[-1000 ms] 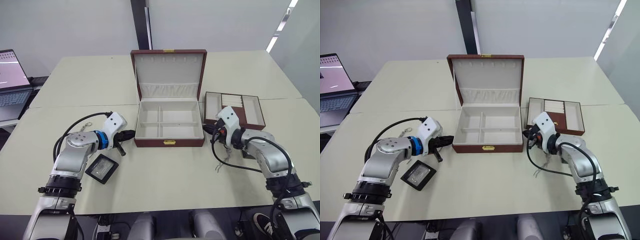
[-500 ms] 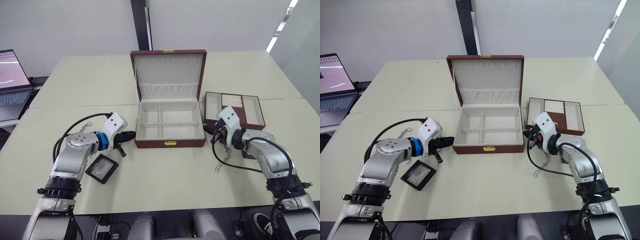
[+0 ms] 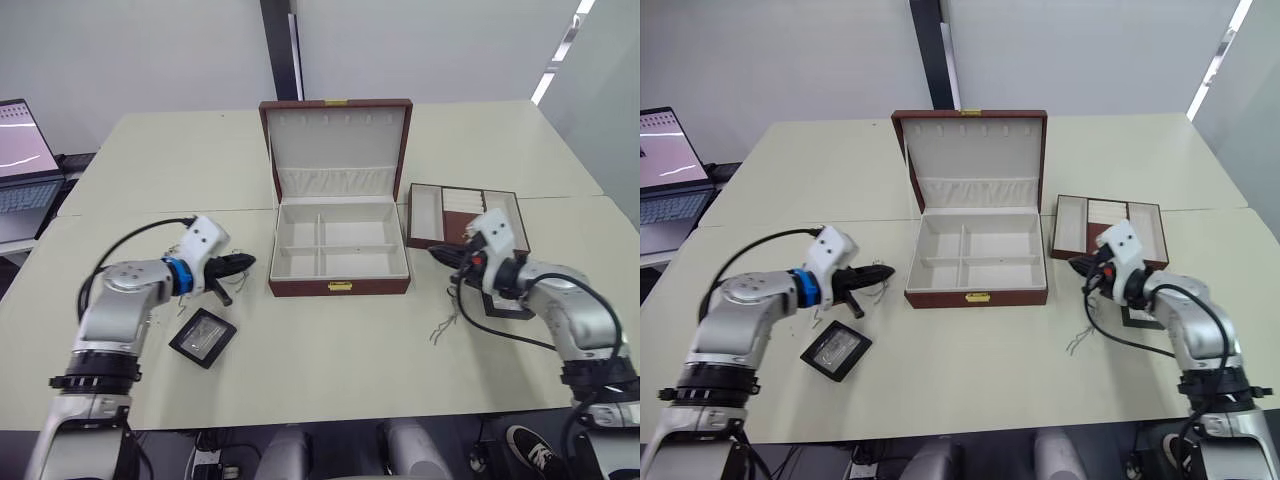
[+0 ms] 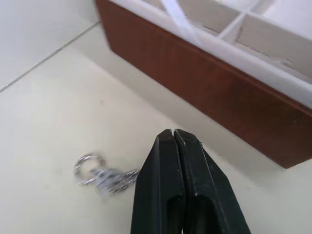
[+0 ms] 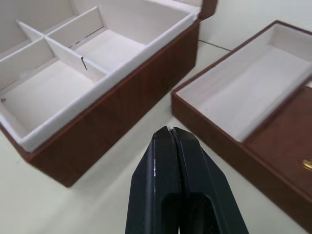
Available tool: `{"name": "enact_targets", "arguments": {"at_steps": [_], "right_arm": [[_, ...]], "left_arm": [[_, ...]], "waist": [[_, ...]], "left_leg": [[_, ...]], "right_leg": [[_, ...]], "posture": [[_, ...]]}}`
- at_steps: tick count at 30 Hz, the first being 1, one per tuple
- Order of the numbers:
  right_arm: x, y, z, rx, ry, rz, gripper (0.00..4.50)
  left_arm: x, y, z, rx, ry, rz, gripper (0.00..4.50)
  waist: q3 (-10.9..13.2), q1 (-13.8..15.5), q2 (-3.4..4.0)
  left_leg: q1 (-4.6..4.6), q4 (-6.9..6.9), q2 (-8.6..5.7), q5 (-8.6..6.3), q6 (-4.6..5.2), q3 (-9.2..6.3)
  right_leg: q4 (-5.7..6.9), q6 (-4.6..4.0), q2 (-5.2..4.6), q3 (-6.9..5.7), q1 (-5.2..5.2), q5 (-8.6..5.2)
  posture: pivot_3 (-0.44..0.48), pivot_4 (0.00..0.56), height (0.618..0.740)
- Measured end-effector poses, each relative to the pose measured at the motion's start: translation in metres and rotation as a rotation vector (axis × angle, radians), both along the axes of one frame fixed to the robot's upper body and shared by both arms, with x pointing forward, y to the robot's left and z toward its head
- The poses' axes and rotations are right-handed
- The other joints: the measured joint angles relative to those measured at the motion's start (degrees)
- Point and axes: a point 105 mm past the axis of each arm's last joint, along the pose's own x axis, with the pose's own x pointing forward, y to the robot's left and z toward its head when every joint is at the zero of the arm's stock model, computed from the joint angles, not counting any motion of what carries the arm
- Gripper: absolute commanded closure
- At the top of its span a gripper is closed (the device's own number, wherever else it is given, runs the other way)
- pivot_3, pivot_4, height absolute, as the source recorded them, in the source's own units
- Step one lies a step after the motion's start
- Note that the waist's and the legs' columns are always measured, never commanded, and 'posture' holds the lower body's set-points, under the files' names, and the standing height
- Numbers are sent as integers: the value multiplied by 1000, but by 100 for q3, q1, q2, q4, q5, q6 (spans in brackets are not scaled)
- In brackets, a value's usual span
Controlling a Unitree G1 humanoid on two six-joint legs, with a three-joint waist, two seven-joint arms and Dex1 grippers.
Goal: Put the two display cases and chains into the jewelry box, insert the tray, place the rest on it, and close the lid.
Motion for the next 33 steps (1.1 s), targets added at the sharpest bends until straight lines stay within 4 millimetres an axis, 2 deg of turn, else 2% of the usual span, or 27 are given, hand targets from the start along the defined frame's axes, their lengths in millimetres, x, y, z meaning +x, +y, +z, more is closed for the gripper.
{"name": "enact_targets", "arguments": {"at_steps": [2,7,12,14,16,20,23,28,33], "right_arm": [[-7,-19,5,-12,11,11,3447],[-19,-83,13,-71,23,-67,2087],[-29,-117,4,-69,51,-110,656],[-36,-131,-3,-61,75,-139,27],[-40,-139,-9,-54,88,-157,27],[-41,-151,-16,-81,85,-189,27],[-40,-154,-16,-93,72,-200,27],[-39,-155,-15,-103,54,-204,27],[-38,-156,-15,-107,48,-212,27]], "left_arm": [[-10,19,4,6,20,20,3109],[-32,80,13,52,51,161,1642],[-54,121,12,77,63,283,180],[-68,138,5,77,87,343,0],[-78,150,-2,73,100,391,0],[-85,162,-5,88,82,446,0],[-87,164,-7,89,67,461,0],[-95,164,-22,76,94,486,0],[-91,164,-17,84,67,497,0]], "waist": [[0,0,0],[1,5,1],[1,-3,1],[1,-8,1],[1,-6,1],[1,-4,1],[1,-1,1],[1,8,1],[1,19,1]], "left_leg": [[0,0,0,0,0,3],[7,-2,4,-1,1,29],[7,-6,9,-1,2,42],[8,-7,9,-2,3,46],[11,-6,10,-2,3,47],[11,-5,9,-2,3,48],[11,-6,10,-2,3,49],[11,-6,12,-2,3,48],[11,-6,10,-2,2,50]], "right_leg": [[-1,0,0,0,1,0],[-1,0,0,0,6,0],[-2,0,0,3,4,-1],[-3,-1,0,5,4,-1],[0,-1,-1,5,6,-1],[2,0,-1,5,6,-1],[1,-1,-1,7,5,-1],[2,-1,-1,6,6,-1],[1,-1,-1,7,6,-1]], "posture": [[0,150,740],[0,150,740],[0,150,740],[0,150,740],[0,150,740],[0,150,740],[0,150,740],[0,150,740],[0,150,740]]}}
